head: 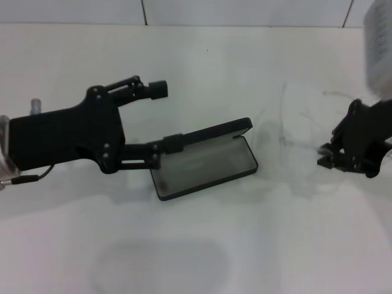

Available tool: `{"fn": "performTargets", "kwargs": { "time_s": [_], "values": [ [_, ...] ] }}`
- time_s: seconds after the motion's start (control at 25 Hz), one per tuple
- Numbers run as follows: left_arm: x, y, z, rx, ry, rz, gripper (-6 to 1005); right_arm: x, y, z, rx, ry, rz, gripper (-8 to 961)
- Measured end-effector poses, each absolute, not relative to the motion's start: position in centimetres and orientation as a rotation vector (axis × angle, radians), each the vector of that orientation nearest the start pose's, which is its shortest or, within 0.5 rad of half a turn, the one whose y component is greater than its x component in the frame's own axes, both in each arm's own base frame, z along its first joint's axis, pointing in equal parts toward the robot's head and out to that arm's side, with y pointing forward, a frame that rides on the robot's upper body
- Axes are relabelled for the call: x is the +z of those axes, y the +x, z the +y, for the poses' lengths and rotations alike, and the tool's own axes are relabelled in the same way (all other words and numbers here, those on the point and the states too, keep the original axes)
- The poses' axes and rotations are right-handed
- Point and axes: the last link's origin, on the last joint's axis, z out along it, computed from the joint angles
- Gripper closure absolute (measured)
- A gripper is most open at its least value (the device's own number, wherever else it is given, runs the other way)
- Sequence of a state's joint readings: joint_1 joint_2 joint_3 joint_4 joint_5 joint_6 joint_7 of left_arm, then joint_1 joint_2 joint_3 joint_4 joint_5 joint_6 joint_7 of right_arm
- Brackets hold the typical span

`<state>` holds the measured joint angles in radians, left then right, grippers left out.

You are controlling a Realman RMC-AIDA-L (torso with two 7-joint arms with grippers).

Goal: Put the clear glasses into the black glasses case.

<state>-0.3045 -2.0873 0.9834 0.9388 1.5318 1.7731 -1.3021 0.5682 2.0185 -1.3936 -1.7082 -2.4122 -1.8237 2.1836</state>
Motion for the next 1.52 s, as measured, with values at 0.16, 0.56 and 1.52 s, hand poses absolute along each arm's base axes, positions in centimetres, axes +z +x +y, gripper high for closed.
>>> {"fn": "performTargets", "kwargs": {
  "time_s": [0.16, 0.56, 1.52],
  "values": [
    [3.8, -22.1, 28.2, -1.124, -2.68, -0.179, 104, 6.5, 12.1, 31.2, -0.289, -2.906, 0.127, 840],
    [6.3, -20.3, 28.5, -1.371, -2.499, -0.097, 105, 8.9, 15.9, 29.9, 0.737, -2.943, 0.033, 840],
    [4.0, -13.1, 31.4, -1.509, -2.602, 0.171, 382, 3.1, 18.7, 28.7, 1.185, -3.021, 0.102, 839]
  ]
}}
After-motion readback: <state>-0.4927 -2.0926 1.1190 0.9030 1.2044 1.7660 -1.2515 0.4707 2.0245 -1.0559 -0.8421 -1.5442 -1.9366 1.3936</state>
